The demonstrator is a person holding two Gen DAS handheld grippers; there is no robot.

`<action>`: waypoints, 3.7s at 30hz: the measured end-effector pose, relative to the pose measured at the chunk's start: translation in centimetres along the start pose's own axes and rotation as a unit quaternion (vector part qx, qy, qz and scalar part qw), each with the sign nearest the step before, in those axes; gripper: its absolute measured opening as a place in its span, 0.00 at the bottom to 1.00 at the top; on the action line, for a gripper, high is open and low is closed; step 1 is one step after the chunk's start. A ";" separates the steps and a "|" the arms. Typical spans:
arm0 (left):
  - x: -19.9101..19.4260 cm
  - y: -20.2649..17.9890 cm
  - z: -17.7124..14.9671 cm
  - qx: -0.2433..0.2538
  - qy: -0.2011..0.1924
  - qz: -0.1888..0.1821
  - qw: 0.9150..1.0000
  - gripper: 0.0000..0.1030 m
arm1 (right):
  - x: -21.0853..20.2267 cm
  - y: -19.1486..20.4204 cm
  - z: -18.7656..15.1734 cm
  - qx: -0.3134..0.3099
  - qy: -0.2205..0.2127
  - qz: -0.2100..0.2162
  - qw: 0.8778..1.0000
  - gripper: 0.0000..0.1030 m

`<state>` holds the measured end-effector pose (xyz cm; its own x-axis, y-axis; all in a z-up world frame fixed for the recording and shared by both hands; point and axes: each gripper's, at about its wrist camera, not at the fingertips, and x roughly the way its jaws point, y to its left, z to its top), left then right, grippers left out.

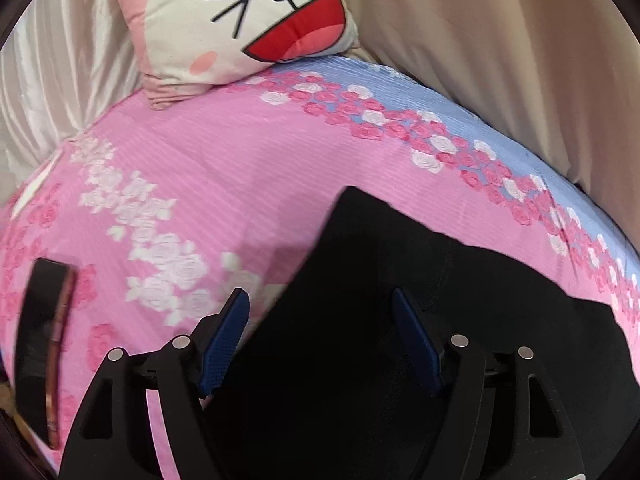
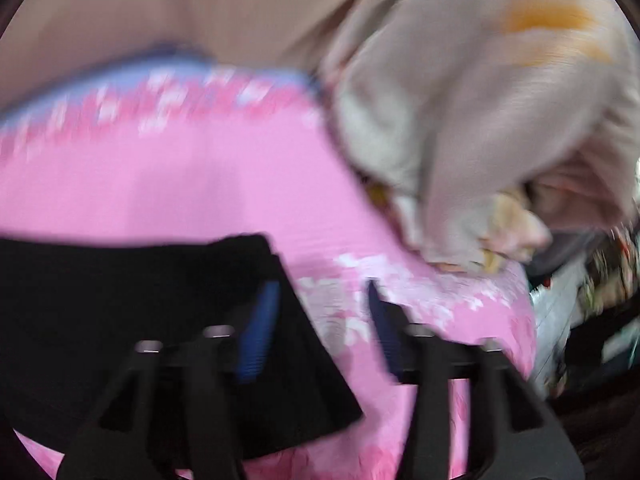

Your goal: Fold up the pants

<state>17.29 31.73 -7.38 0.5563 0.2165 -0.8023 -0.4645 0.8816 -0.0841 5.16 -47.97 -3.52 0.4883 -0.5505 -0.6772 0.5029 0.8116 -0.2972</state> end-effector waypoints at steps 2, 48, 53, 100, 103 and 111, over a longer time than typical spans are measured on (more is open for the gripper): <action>-0.4 0.8 0.3 -0.002 -0.007 0.006 1.000 0.69 | -3.6 2.1 1.3 -0.002 -0.031 0.075 0.997 0.58; -0.6 -3.2 -3.1 0.053 -0.065 -0.059 0.995 0.79 | -2.2 49.0 11.8 -0.150 0.114 0.549 0.814 0.94; 0.5 -3.2 -1.1 0.064 -0.048 0.023 0.997 0.84 | -6.9 52.0 8.1 -0.317 0.119 0.509 0.791 0.83; -4.9 -13.9 -12.5 0.274 0.005 -0.021 0.961 0.86 | -4.1 0.3 -2.5 0.067 0.038 0.115 0.990 0.79; -5.2 -14.2 -13.1 0.278 -0.005 0.003 0.961 0.86 | -1.1 -4.4 -1.5 0.087 0.053 0.114 0.988 0.79; -5.9 -15.9 -13.7 0.266 -0.010 0.069 0.961 0.87 | 6.3 2.5 1.8 -0.057 0.066 0.138 0.987 0.59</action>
<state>11.94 10.70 -9.38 0.5300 0.3510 -0.7720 -0.1191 0.9321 0.3420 10.76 -49.73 -7.28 0.4939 -0.2814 -0.8227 0.2765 0.9479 -0.1582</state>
